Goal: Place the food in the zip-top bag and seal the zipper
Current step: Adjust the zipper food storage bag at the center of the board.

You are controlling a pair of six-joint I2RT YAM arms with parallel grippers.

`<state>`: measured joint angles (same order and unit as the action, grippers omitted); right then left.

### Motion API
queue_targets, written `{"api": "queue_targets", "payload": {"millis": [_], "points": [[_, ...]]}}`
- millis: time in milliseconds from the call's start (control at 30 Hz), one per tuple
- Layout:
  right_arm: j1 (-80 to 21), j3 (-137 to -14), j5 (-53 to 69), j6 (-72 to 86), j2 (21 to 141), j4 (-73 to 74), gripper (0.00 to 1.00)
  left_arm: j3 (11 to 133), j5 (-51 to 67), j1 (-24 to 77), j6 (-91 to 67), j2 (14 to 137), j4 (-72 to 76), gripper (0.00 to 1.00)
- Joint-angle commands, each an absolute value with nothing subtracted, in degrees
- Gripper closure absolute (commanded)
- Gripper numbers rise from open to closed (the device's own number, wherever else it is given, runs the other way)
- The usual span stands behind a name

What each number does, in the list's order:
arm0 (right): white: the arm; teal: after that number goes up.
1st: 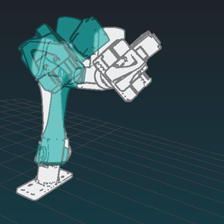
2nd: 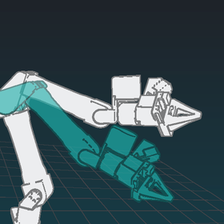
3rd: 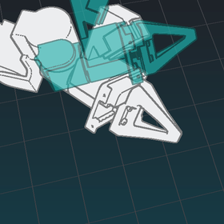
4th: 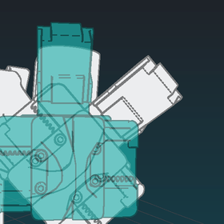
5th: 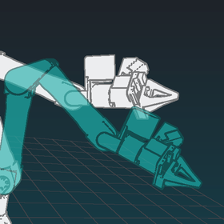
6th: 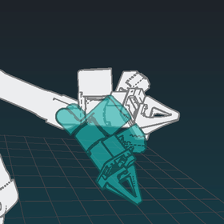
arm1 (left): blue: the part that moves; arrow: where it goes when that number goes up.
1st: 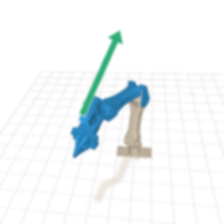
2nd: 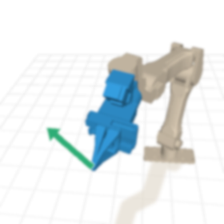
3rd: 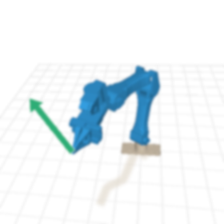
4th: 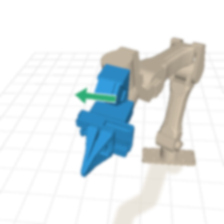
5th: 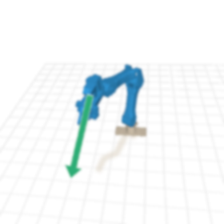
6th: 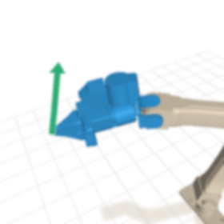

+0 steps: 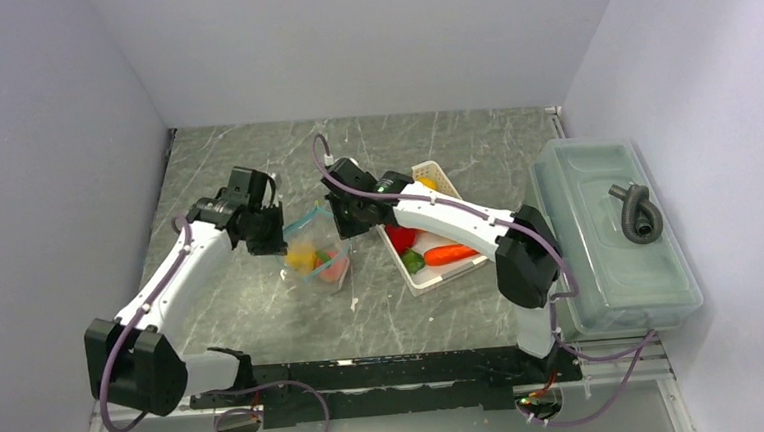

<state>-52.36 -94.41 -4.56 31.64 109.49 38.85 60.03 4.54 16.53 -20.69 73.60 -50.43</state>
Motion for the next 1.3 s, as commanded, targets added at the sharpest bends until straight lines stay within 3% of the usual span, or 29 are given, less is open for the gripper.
{"api": "queue_targets", "payload": {"millis": [0, 500, 933, 1267], "points": [[-52.38, -95.64, -4.14, 31.21, 103.98, 36.25, 1.0, 65.22, 6.79, 16.6, -20.2, 69.47, -50.51, 1.0], [-58.61, -103.15, -10.08, 29.31, 94.64, 40.06, 1.0, 76.24, 11.63, 16.61, -19.88, 59.41, -55.14, 1.0], [-54.55, -92.86, -6.5, 31.84, 103.34, 35.64, 1.0, 58.2, 17.19, 16.61, -22.39, 68.5, -47.13, 1.0], [-58.84, -102.21, -14.39, 29.79, 95.6, 41.09, 1.0, 78.71, 17.17, 16.58, -18.76, 61.5, -58.55, 1.0]]}}
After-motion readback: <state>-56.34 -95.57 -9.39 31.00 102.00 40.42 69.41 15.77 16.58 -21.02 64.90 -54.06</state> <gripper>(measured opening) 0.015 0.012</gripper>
